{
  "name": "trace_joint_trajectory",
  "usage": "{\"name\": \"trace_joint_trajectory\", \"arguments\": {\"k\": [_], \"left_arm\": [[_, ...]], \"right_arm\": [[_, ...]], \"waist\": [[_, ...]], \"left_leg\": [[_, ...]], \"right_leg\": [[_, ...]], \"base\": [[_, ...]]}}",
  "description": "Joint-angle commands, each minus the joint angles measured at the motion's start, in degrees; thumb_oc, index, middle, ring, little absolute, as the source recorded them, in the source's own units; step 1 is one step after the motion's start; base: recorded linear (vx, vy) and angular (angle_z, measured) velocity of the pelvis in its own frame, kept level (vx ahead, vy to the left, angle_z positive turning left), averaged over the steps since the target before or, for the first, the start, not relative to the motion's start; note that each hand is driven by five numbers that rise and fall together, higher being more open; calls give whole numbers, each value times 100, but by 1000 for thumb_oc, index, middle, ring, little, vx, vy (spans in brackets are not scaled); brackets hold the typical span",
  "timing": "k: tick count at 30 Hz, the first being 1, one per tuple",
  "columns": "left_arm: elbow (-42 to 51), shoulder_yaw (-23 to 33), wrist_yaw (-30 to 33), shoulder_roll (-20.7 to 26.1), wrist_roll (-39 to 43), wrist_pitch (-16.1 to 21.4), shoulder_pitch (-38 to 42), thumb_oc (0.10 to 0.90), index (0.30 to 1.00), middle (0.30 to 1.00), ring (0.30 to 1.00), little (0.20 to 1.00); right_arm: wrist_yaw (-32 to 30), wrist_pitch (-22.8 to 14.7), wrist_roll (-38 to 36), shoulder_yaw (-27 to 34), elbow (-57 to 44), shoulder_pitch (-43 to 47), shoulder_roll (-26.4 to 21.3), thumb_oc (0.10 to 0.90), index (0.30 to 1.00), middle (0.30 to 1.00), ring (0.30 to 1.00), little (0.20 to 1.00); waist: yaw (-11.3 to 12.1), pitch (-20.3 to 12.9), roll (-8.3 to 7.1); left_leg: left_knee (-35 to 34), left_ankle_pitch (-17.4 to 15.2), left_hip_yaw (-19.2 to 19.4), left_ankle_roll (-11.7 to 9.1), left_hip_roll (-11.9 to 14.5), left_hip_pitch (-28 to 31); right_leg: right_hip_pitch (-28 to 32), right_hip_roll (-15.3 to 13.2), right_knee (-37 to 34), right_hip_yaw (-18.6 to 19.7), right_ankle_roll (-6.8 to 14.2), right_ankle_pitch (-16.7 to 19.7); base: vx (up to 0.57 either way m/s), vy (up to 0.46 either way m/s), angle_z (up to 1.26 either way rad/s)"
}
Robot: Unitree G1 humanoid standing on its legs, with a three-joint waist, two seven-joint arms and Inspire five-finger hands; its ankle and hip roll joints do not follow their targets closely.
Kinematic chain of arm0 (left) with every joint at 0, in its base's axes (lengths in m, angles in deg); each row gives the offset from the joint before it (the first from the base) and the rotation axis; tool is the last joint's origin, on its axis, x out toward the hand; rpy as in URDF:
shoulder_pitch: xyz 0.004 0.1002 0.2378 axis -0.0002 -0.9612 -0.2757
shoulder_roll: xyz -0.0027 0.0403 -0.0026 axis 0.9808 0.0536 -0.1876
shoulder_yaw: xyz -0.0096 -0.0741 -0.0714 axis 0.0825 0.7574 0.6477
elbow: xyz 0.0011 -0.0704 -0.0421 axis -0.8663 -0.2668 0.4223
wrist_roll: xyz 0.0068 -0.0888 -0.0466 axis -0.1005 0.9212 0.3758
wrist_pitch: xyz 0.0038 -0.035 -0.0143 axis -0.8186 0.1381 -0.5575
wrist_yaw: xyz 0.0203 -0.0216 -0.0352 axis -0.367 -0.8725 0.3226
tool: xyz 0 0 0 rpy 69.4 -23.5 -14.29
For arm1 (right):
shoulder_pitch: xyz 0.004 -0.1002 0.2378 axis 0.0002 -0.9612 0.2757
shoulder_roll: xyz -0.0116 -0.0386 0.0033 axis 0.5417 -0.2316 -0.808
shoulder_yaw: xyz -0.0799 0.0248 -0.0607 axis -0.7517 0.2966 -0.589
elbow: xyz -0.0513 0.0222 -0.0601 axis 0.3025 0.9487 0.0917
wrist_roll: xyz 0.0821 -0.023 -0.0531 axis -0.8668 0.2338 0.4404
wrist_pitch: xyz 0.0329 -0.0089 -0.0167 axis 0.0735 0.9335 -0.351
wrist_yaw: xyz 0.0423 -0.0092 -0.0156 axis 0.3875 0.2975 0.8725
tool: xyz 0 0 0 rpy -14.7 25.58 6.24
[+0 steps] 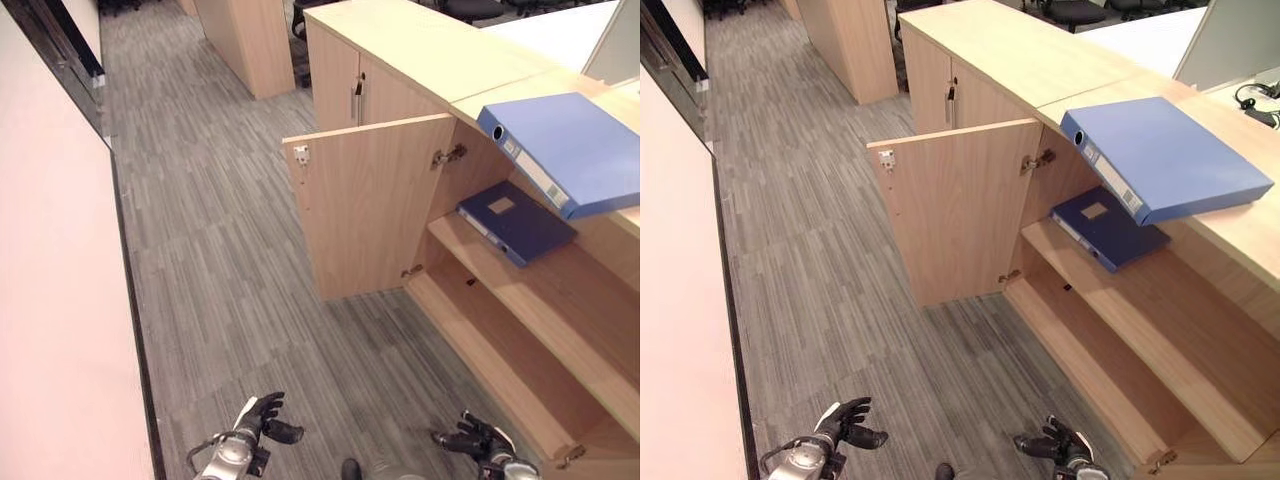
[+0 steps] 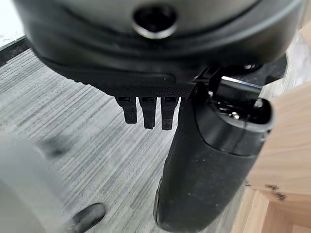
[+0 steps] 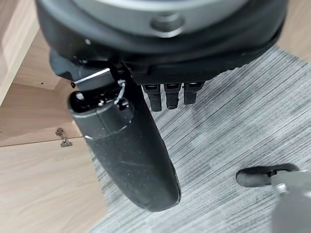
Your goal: Put the empty folder in the office cabinet
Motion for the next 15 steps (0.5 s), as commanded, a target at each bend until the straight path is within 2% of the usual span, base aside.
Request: {"name": "trace_joint_trajectory", "arguments": {"k": [1,4,6,7,11,13,15], "left_arm": [[-213,-151,155,184,-193,181,-73,800,900,900,900,900],[-415,-185,139,166,-431,177,-160,800,900,900,900,900],[-443,-218,107,235,-572,169,-216,800,900,900,900,900],[-422,-224,98,324,-654,149,-190,800,900,900,900,900],[-409,-152,173,420,-642,118,-104,800,900,900,900,900],[-376,-100,227,466,-570,103,-58,800,900,900,900,900],[-333,-46,278,485,-434,89,-7,800,900,900,900,900]], "right_arm": [[32,-194,322,13,-295,-256,-211,800,900,900,900,900],[50,-203,474,-2,-281,-278,-130,800,900,900,900,900],[71,-191,489,-19,-300,-301,-51,800,900,900,900,900],[74,-186,477,-51,-351,-309,37,800,900,900,900,900],[88,-168,489,-122,-391,-246,135,800,900,900,900,900],[66,-160,532,-154,-395,-196,168,800,900,900,900,900],[18,-167,524,-120,-361,-130,215,800,900,900,900,900]], "waist": [[215,81,318],[239,-88,351],[197,-216,294],[131,-278,263],[74,-300,234],[98,-255,249],[146,-200,316]], "left_leg": [[247,347,-945,-10,26,-202],[129,331,-717,60,75,80],[88,239,-527,175,25,198],[58,157,-303,264,12,331],[22,-7,-102,443,-40,532],[7,-110,122,519,-36,670],[1,-227,452,556,30,829]], "right_leg": [[289,-489,594,708,803,-786],[342,-623,550,835,909,-821],[261,-734,705,1037,1025,-837],[151,-804,895,1164,1126,-829],[-54,-804,1240,1256,1272,-772],[-245,-784,1552,926,1383,-693],[-547,-913,2064,-41,1456,-520]], "base": [[286,75,-149],[260,186,-163],[257,250,-88],[181,204,-48],[104,130,-61],[69,114,-41],[75,138,-58]]}}
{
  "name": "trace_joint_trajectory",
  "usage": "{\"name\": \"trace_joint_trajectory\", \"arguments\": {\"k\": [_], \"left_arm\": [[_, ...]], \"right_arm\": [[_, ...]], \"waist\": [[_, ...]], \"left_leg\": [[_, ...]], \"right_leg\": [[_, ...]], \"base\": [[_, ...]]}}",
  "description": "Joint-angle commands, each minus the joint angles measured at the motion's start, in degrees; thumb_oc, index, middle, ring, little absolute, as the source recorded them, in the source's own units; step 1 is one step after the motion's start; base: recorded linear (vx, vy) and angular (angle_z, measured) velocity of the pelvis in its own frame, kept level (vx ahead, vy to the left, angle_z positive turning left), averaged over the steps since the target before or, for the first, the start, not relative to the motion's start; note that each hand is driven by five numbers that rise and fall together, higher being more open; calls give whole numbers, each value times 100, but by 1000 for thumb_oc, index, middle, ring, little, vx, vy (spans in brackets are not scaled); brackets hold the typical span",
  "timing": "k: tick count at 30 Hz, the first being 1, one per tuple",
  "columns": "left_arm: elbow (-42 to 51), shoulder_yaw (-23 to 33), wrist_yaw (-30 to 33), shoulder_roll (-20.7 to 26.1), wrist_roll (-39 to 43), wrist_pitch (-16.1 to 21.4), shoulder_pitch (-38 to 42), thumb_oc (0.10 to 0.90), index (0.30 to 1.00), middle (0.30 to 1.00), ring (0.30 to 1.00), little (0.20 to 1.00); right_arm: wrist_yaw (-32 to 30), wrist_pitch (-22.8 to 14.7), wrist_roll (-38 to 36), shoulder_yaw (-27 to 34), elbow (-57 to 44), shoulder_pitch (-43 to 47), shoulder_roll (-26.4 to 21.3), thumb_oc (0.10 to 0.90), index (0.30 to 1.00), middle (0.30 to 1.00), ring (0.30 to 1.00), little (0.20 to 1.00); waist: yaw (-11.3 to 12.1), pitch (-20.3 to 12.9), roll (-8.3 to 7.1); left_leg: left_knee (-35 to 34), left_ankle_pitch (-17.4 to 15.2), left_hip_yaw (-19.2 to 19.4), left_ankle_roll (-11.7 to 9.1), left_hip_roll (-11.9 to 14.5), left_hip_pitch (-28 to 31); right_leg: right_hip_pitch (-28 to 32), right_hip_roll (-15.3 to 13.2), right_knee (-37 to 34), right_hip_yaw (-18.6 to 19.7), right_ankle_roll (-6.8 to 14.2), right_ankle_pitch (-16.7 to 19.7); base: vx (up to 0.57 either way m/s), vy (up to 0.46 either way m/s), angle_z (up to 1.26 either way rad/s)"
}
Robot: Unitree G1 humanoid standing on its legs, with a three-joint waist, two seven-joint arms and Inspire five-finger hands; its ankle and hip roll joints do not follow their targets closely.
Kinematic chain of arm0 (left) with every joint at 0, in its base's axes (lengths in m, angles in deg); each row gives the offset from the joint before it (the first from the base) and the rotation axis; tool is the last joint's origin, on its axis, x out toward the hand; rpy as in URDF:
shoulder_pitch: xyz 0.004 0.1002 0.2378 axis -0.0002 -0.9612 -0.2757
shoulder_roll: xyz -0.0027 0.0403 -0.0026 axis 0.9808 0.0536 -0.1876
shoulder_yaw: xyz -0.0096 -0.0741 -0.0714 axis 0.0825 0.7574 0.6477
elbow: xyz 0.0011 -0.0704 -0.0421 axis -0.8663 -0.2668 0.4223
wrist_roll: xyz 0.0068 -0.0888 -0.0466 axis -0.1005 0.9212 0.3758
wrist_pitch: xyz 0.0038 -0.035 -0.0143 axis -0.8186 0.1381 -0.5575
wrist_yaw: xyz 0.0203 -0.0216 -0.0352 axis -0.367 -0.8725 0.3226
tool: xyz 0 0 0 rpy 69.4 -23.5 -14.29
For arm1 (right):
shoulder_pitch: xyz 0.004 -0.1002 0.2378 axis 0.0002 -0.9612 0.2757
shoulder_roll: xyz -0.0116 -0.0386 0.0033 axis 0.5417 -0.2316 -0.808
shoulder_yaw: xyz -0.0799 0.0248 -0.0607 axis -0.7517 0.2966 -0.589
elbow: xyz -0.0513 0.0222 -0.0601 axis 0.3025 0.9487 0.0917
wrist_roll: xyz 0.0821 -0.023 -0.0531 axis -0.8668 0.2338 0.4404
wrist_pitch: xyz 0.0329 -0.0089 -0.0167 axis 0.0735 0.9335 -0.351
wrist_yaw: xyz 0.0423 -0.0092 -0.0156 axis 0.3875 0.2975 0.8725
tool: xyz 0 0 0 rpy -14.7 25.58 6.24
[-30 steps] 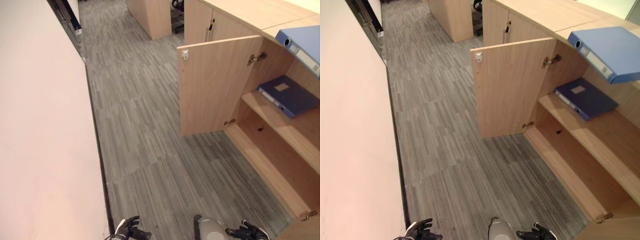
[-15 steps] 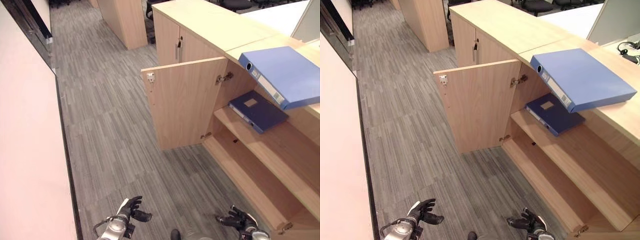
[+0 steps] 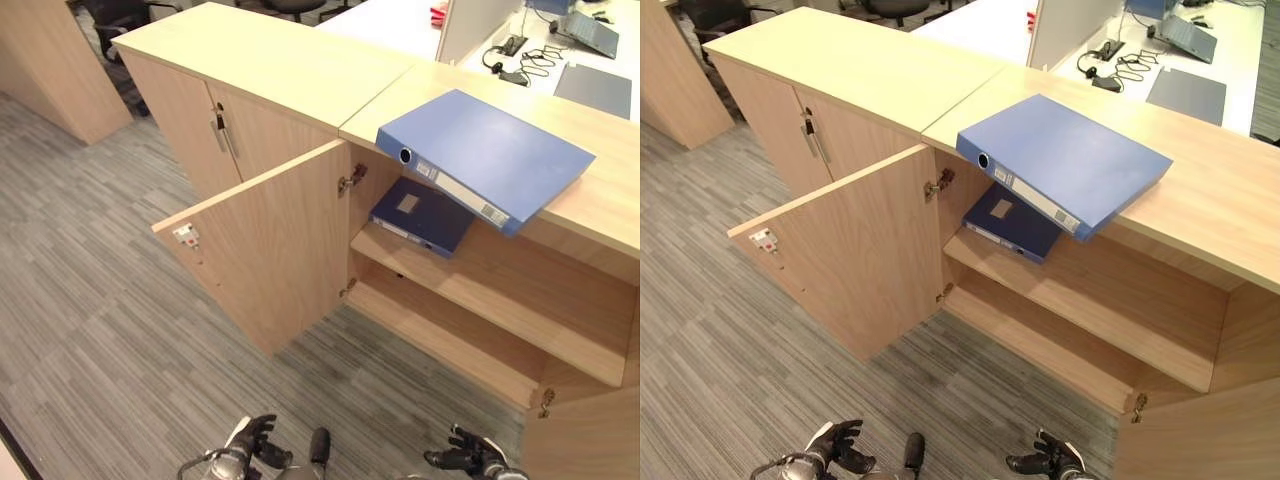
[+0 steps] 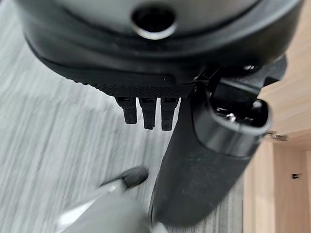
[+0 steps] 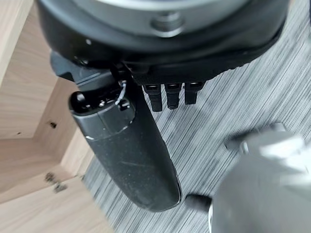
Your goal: Put the empty folder in the office cabinet
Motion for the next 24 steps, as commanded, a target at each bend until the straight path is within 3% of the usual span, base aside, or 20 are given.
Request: {"name": "trace_joint_trajectory", "arguments": {"k": [1,4,5,6,7,9,10,11,14,18,21,24], "left_arm": [[222,119,206,348,143,54,-338,800,900,900,900,900],[227,150,197,347,192,62,-388,800,900,900,900,900],[234,162,182,348,187,68,-423,800,900,900,900,900],[241,219,165,355,203,74,-472,800,900,900,900,900],[240,218,164,355,203,74,-472,800,900,900,900,900],[228,276,181,381,219,71,-458,800,900,900,900,900],[226,275,181,381,219,71,-456,800,900,900,900,900],[168,336,197,379,221,59,-451,800,900,900,900,900],[54,434,212,369,166,61,-466,800,900,900,900,900],[7,511,204,405,112,75,-506,800,900,900,900,900],[-45,496,195,390,21,117,-561,800,900,900,900,900],[-102,501,224,340,63,112,-554,800,900,900,900,900]], "right_arm": [[-14,-214,73,90,-387,271,-56,800,900,900,900,900],[-77,-242,95,199,-354,312,-55,800,900,900,900,900],[-91,-247,105,236,-340,293,-45,800,900,900,900,900],[-160,-250,55,352,-266,287,-50,800,900,900,900,900],[-161,-250,54,353,-266,287,-51,800,900,900,900,900],[-235,-261,-31,480,-127,303,-79,800,900,900,900,900],[-235,-263,-33,481,-123,305,-78,800,900,900,900,900],[-293,-242,-100,604,68,350,-106,800,900,900,900,900],[-334,-191,-72,786,289,325,-121,800,900,900,900,900],[-339,-133,-87,1021,444,148,-162,800,900,900,900,900],[-302,-115,-125,1124,577,-58,-193,800,900,900,900,900],[-276,-99,-145,1163,705,-179,-251,800,900,900,900,900]], "waist": [[210,-123,47],[212,-24,196],[205,-17,223],[180,-12,218],[188,-6,222],[140,-18,168],[147,-12,180],[97,-16,138],[-15,4,118],[-159,23,77],[-227,-116,-26],[-307,-167,36]], "left_leg": [[26,-820,502,-590,470,254],[5,-930,931,-507,565,475],[-8,-973,1053,-489,582,541],[-27,-1095,1311,-525,585,676],[-27,-1102,1320,-529,591,687],[-27,-1202,1488,-622,615,762],[-27,-1211,1495,-627,631,775],[-27,-1337,1588,-700,649,878],[-27,-1497,1760,-811,704,1097],[-27,-1681,1846,-927,767,1484],[-19,-1833,1793,-1003,677,1744],[15,-1822,1621,-1135,894,1819]], "right_leg": [[-379,-147,1179,-1227,272,502],[-850,-445,1852,-2275,340,776],[-961,-499,2018,-2437,343,822],[-1063,-662,1711,-2735,282,774],[-1053,-653,1705,-2730,279,772],[-1112,-831,861,-2940,169,809],[-1083,-809,819,-2943,166,827],[-1204,-1004,60,-3089,234,1137],[-1385,-1376,-555,-3212,433,1592],[-1569,-1609,-898,-3196,560,1865],[-1308,-1615,-1071,-3112,584,2028],[-1257,-1504,-929,-2963,527,2047]], "base": [[78,153,-124],[21,161,-112],[60,133,-109],[69,74,-107],[88,-14,-85],[91,-99,-46],[158,-159,-48],[174,-149,-50],[169,-128,-55],[282,-159,-34],[261,-151,-33],[220,-226,-5]]}}
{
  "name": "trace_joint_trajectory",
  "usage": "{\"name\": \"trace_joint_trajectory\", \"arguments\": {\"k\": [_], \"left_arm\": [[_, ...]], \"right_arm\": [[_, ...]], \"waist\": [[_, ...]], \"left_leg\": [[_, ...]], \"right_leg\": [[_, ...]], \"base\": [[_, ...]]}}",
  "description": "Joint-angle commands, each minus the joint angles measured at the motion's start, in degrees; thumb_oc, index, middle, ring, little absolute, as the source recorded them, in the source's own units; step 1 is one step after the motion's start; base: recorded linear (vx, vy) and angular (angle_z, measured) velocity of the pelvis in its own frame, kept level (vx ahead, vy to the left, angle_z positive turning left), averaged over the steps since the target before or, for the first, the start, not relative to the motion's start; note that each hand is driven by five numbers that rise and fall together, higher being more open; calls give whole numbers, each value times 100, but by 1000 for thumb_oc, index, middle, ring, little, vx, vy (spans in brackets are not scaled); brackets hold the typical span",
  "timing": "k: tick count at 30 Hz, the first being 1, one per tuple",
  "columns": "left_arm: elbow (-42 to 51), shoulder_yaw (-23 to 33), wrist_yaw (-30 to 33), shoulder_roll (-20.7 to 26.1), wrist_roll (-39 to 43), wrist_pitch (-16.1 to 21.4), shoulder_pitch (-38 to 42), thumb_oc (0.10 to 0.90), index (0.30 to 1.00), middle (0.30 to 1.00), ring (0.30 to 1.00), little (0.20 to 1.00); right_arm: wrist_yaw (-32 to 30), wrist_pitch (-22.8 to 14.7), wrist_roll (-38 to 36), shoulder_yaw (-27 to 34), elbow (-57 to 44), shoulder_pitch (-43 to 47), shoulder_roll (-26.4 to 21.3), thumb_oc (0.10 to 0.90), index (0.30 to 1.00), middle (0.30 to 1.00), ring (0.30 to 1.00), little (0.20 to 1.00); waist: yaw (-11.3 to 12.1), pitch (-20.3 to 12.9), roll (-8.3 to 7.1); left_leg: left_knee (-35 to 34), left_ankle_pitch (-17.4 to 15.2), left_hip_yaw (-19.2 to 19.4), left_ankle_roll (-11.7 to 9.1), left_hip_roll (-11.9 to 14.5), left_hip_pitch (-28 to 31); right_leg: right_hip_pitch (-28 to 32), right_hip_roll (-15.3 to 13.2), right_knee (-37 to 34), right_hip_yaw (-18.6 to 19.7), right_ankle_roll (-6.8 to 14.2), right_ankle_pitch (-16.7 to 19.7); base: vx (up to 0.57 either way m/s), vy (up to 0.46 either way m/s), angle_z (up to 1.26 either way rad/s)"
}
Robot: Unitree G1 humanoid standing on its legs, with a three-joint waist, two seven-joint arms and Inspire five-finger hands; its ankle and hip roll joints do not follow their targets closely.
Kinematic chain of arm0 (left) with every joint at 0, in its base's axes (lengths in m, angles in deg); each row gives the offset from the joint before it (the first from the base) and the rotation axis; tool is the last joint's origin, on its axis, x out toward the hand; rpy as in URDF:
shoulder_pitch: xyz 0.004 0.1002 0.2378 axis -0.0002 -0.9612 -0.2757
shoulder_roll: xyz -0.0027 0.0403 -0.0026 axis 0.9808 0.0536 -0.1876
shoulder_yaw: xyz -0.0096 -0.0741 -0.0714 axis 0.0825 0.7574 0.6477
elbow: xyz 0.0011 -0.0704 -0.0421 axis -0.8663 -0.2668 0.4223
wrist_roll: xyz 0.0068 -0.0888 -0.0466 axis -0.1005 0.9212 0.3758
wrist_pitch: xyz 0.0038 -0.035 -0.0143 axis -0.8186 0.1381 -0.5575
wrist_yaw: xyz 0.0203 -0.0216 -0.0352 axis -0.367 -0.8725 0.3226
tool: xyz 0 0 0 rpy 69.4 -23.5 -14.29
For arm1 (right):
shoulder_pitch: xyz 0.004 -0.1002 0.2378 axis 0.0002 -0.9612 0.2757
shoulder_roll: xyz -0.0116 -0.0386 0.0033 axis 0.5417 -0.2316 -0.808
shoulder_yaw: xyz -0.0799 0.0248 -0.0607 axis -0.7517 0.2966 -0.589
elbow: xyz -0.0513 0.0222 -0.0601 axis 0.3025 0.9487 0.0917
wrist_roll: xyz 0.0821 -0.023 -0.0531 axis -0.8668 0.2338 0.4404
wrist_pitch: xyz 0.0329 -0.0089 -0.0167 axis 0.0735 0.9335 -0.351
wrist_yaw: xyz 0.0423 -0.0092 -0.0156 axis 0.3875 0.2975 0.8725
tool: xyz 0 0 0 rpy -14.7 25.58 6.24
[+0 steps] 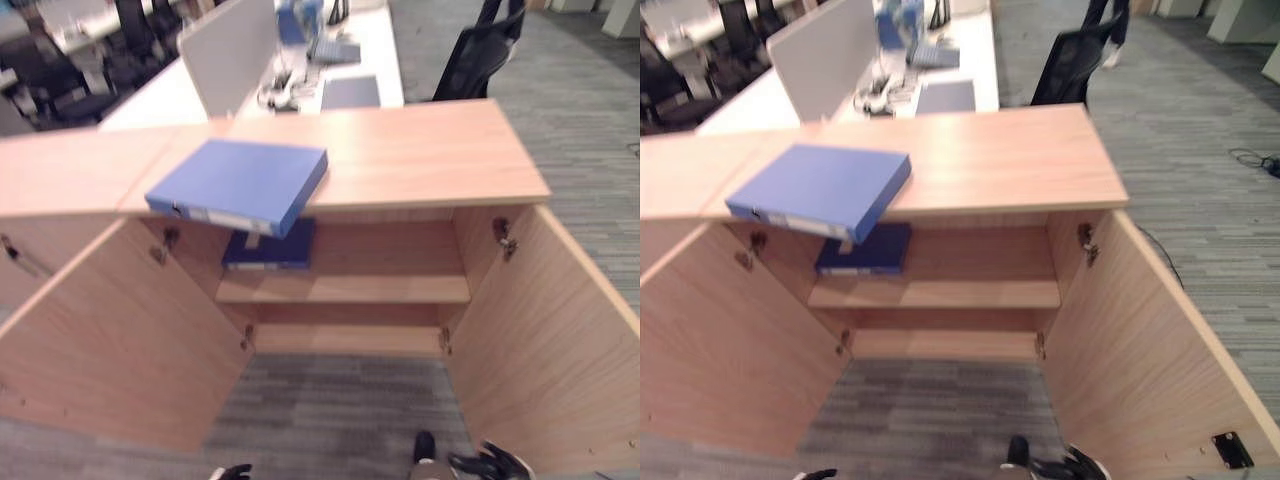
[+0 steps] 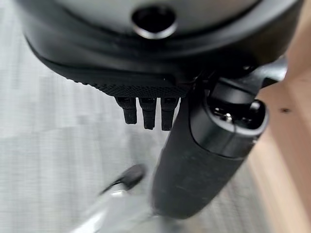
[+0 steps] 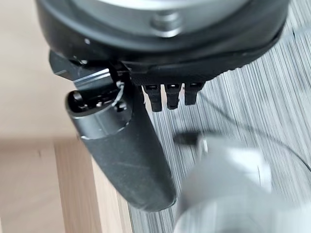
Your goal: Put the empty folder in the office cabinet
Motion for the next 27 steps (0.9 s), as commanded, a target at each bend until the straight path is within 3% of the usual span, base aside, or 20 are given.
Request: {"name": "trace_joint_trajectory", "arguments": {"k": [1,2,4,6,9,11,12,15,16,17,20,23,25,27], "left_arm": [[30,48,120,529,-32,166,407,800,900,900,900,900],[28,48,121,523,-32,167,409,800,900,900,900,900],[20,-29,88,431,45,170,453,800,900,900,900,900],[77,-176,9,397,9,158,523,800,900,900,900,900],[88,-217,-23,372,-12,160,539,800,900,900,900,900],[86,-252,-42,336,-23,154,561,800,900,900,900,900],[101,-224,-40,324,40,156,566,800,900,900,900,900],[120,-205,-59,316,98,158,546,800,900,900,900,900],[141,-214,-40,330,115,146,574,800,900,900,900,900],[145,-207,-74,346,129,114,559,800,900,900,900,900],[123,-200,-40,345,143,111,530,800,900,900,900,900],[129,-210,-39,318,164,110,527,800,900,900,900,900],[122,-195,-45,280,175,120,522,800,900,900,900,900],[104,-225,-42,252,164,138,518,800,900,900,900,900]], "right_arm": [[28,-92,-163,48,225,216,261,800,900,900,900,900],[30,-95,-164,48,230,219,256,800,900,900,900,900],[43,-80,-125,30,361,231,148,800,900,900,900,900],[57,-62,-99,-8,441,255,23,800,900,900,900,900],[63,-60,-72,-6,496,277,-28,800,900,900,900,900],[61,-55,-55,-8,532,295,-76,800,900,900,900,900],[71,-51,-45,-23,553,296,-102,800,900,900,900,900],[99,-37,-20,-50,565,291,-131,800,900,900,900,900],[91,-40,-29,-64,540,294,-131,800,900,900,900,900],[127,-11,16,-170,483,333,-148,800,900,900,900,900],[134,-6,26,-269,406,391,-145,800,900,900,900,900],[140,6,14,-295,382,415,-136,800,900,900,900,900],[152,5,12,-301,353,423,-130,800,900,900,900,900],[143,-29,-9,-332,269,440,-114,800,900,900,900,900]], "waist": [[-74,113,-352],[-83,111,-336],[-157,106,-231],[-203,111,-145],[-221,119,-100],[-237,103,-59],[-218,83,-40],[-195,80,-42],[-158,121,-82],[-76,196,-277],[-27,245,-365],[19,292,-376],[75,315,-392],[168,302,-358]], "left_leg": [[61,-911,-229,-60,-307,702],[60,-912,-235,-68,-290,700],[239,-711,-356,-234,-9,550],[547,-280,-446,-446,273,307],[623,-129,-485,-519,361,263],[709,127,-507,-610,473,248],[823,419,-622,-678,571,243],[1096,702,-802,-709,619,151],[1376,969,-952,-731,615,-8],[2106,1147,-1085,-631,539,-279],[2460,1161,-1087,-553,521,-449],[2370,1080,-1004,-509,556,-559],[1948,903,-812,-500,674,-629],[917,671,-631,-551,832,-862]], "right_leg": [[-433,-576,-284,427,123,443],[-430,-563,-280,414,118,435],[-409,-348,-179,451,-47,242],[-251,-83,-251,386,-256,7],[-143,14,-330,309,-309,-58],[42,178,-438,244,-412,-181],[191,334,-498,219,-509,-286],[327,462,-524,221,-617,-425],[416,483,-544,227,-660,-482],[610,524,-585,291,-817,-607],[736,518,-615,293,-857,-700],[795,491,-631,304,-817,-739],[871,419,-645,286,-711,-771],[940,312,-666,314,-535,-854]], "base": [[114,-143,20],[151,-216,30],[140,-268,15],[116,-243,7],[80,-117,36],[155,-175,29],[212,-236,29],[136,-163,23],[165,-294,13],[162,-292,17],[131,-175,10],[116,-16,-12],[165,89,-2],[233,166,27]]}}
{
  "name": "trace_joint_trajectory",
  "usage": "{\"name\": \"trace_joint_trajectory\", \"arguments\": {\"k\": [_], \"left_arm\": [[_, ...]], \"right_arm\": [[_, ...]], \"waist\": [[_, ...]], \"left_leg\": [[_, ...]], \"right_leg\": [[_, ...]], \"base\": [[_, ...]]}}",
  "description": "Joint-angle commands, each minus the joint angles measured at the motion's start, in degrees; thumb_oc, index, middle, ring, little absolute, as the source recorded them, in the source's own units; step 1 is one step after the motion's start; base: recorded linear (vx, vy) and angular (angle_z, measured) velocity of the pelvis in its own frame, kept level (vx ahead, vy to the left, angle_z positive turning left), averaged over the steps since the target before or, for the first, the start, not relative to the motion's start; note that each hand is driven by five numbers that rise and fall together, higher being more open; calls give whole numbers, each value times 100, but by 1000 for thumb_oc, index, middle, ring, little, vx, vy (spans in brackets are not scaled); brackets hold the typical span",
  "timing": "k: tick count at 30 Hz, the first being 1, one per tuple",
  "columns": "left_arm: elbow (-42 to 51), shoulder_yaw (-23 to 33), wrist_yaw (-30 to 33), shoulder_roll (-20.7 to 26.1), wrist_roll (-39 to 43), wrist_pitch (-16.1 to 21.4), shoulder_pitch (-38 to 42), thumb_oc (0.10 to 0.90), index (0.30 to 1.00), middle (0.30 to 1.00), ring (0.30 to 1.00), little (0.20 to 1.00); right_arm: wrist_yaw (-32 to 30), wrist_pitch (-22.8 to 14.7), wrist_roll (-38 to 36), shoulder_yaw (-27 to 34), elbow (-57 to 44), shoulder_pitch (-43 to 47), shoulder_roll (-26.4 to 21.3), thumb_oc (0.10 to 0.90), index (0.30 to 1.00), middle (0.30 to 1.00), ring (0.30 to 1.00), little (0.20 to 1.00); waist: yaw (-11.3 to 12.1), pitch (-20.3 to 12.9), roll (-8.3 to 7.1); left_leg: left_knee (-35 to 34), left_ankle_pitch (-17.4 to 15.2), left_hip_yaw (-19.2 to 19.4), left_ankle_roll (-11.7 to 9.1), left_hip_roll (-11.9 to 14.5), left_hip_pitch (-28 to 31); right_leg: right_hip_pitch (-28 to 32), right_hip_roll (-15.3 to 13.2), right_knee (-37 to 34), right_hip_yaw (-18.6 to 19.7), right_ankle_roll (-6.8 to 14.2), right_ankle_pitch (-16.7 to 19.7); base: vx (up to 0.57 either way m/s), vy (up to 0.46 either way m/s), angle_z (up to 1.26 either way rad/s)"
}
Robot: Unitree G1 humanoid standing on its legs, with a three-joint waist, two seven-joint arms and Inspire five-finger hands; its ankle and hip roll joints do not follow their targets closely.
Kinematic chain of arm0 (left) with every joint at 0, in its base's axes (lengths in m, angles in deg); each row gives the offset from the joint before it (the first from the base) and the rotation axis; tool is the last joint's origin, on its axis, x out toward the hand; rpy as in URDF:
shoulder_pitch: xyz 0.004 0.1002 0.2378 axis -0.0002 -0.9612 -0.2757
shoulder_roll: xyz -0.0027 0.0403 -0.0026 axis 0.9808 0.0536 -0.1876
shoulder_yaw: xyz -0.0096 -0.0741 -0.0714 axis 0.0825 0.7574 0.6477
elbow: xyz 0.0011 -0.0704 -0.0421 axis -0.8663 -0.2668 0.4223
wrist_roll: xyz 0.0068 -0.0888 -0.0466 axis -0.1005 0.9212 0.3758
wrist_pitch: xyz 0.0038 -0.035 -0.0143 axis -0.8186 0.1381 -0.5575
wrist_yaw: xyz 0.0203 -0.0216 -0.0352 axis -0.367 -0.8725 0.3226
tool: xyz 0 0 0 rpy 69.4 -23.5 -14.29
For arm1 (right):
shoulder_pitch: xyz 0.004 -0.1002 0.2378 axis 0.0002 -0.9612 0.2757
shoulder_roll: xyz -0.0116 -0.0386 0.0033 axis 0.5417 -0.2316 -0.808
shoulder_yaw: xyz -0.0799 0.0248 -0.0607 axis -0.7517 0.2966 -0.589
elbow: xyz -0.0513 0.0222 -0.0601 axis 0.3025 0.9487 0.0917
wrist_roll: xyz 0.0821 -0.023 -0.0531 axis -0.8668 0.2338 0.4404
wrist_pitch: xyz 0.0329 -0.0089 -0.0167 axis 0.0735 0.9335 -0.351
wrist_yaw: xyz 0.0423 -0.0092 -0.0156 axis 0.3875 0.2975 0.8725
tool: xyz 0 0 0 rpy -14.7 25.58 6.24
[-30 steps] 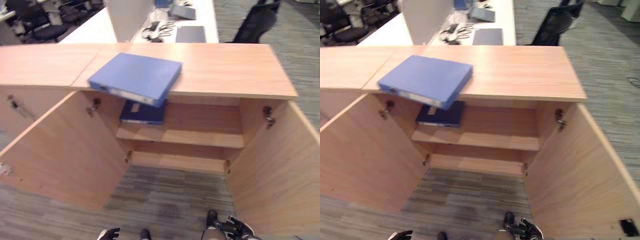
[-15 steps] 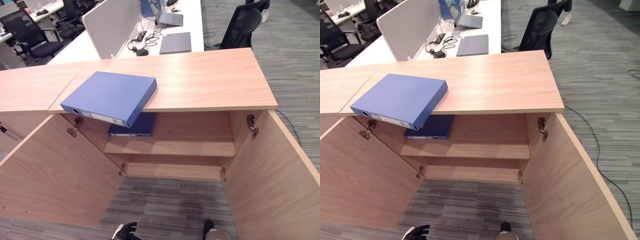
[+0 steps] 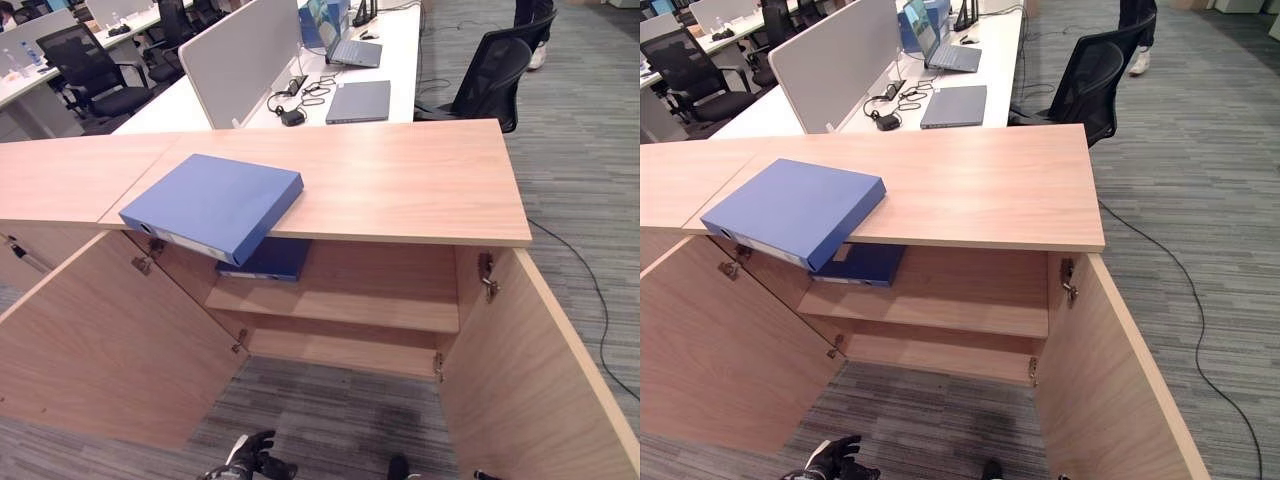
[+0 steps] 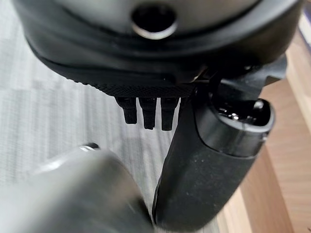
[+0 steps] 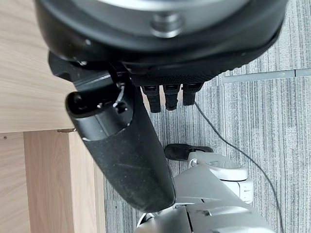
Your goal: Put the empty folder in the office cabinet
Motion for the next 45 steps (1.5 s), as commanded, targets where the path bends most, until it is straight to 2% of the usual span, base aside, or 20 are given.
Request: {"name": "trace_joint_trajectory", "arguments": {"k": [1,4,6,11,15,17,18,19,23,24,25,26,27,29,32,33,34,36,40,45], "left_arm": [[164,-40,112,362,-40,82,-54,800,900,900,900,900],[136,-42,162,359,14,111,-51,800,900,900,900,900],[121,-39,180,361,33,122,-58,800,900,900,900,900],[99,-95,105,370,-96,109,-91,800,900,900,900,900],[267,-214,61,578,-235,120,37,800,900,900,900,900],[333,-217,62,645,-240,122,75,800,900,900,900,900],[445,-178,99,731,-203,136,108,800,900,900,900,900],[460,-137,124,773,-165,138,144,800,900,900,900,900],[491,6,178,881,-29,123,186,800,900,900,900,900],[487,27,185,911,-5,116,186,800,900,900,900,900],[492,61,189,934,11,108,162,800,900,900,900,900],[479,91,177,952,1,101,137,800,900,900,900,900],[455,104,161,959,-6,93,103,800,900,900,900,900],[415,110,157,980,-18,87,130,800,900,900,900,900],[291,98,141,934,-64,85,148,800,900,900,900,900],[287,99,141,930,-65,88,146,800,900,900,900,900],[233,95,133,926,-82,83,155,800,900,900,900,900],[204,68,123,891,-120,80,143,800,900,900,900,900],[213,21,121,785,-170,106,110,800,900,900,900,900],[368,-84,110,750,-220,146,107,800,900,900,900,900]], "right_arm": [[-132,-243,-33,123,-279,301,-555,800,900,900,900,900],[-146,-273,10,45,-377,326,-480,800,900,900,900,900],[-146,-270,27,46,-392,317,-470,800,900,900,900,900],[-142,-139,417,208,113,93,-413,800,900,900,900,900],[-110,-90,413,362,199,-77,-344,800,900,900,900,900],[-100,-76,355,397,174,-83,-317,800,900,900,900,900],[-102,-79,255,422,111,-7,-260,800,900,900,900,900],[-106,-86,225,402,75,52,-234,800,900,900,900,900],[-137,-107,241,289,-126,225,-126,800,900,900,900,900],[-148,-114,234,267,-187,276,-111,800,900,900,900,900],[-164,-118,232,256,-237,310,-87,800,900,900,900,900],[-175,-138,244,237,-272,319,-74,800,900,900,900,900],[-174,-168,227,198,-327,332,-50,800,900,900,900,900],[-173,-216,155,134,-432,337,-38,800,900,900,900,900],[-205,-222,-9,128,-372,331,-30,800,900,900,900,900],[-204,-222,-11,126,-372,329,-33,800,900,900,900,900],[-196,-228,-19,94,-385,337,-24,800,900,900,900,900],[-207,-230,-9,73,-377,323,-22,800,900,900,900,900],[-218,-216,61,25,-290,305,-59,800,900,900,900,900],[-207,-205,106,-43,-282,342,-89,800,900,900,900,900]], "waist": [[252,189,-8],[439,243,42],[458,265,24],[436,170,66],[394,116,-114],[388,111,-164],[376,116,-248],[385,126,-293],[446,178,-317],[468,215,-307],[512,239,-270],[528,234,-239],[481,249,-207],[385,303,-157],[297,297,-49],[296,302,-43],[283,322,-30],[293,309,-59],[271,247,-85],[306,163,-96]], "left_leg": [[-583,-915,119,275,58,205],[-1089,-581,-351,144,94,-221],[-1110,-597,-437,123,85,-292],[-1122,-722,-264,109,64,-212],[-985,-1100,-27,364,-331,-81],[-904,-1206,62,451,-445,-71],[-804,-1421,198,625,-651,-27],[-760,-1493,284,693,-735,-5],[-663,-1762,528,918,-984,84],[-647,-1815,626,954,-1022,125],[-639,-1868,745,1000,-1042,163],[-651,-1909,847,1036,-1081,202],[-721,-1934,851,1085,-1156,293],[-841,-1830,808,1184,-1273,338],[-1138,-1733,809,1266,-1391,437],[-1138,-1742,808,1261,-1384,449],[-1181,-1740,780,1272,-1438,500],[-1212,-1762,781,1283,-1501,518],[-1253,-1798,738,1288,-1578,569],[-1254,-1823,678,1251,-1568,582]], "right_leg": [[159,-620,53,565,905,-487],[369,-665,38,827,1014,-628],[432,-710,38,932,1055,-669],[591,-1010,76,1170,1278,-656],[483,-1496,449,1403,1464,-462],[373,-1599,612,1493,1507,-388],[127,-1752,850,1620,1588,-113],[8,-1810,926,1653,1640,103],[-329,-2017,1220,1450,1670,683],[-443,-2099,1343,1208,1641,874],[-506,-2172,1412,845,1600,846],[-495,-2169,1452,539,1573,767],[-494,-1971,1558,534,1542,590],[-646,-1441,1693,880,1492,210],[-736,-800,1603,1075,1280,-256],[-726,-793,1607,1073,1275,-268],[-784,-648,1569,1033,1197,-341],[-657,-653,1370,909,1162,-341],[-454,-630,1016,1166,1163,-322],[-285,-680,675,1223,1154,-246]], "base": [[204,132,43],[256,171,3],[198,165,-50],[185,282,-48],[128,315,-2],[45,267,-23],[26,317,-32],[26,403,-44],[-6,262,-51],[-12,299,-28],[-25,308,-33],[0,336,-42],[25,338,-44],[24,288,-28],[21,181,6],[42,101,15],[28,46,18],[25,23,10],[41,1,5],[45,-39,-1]]}}
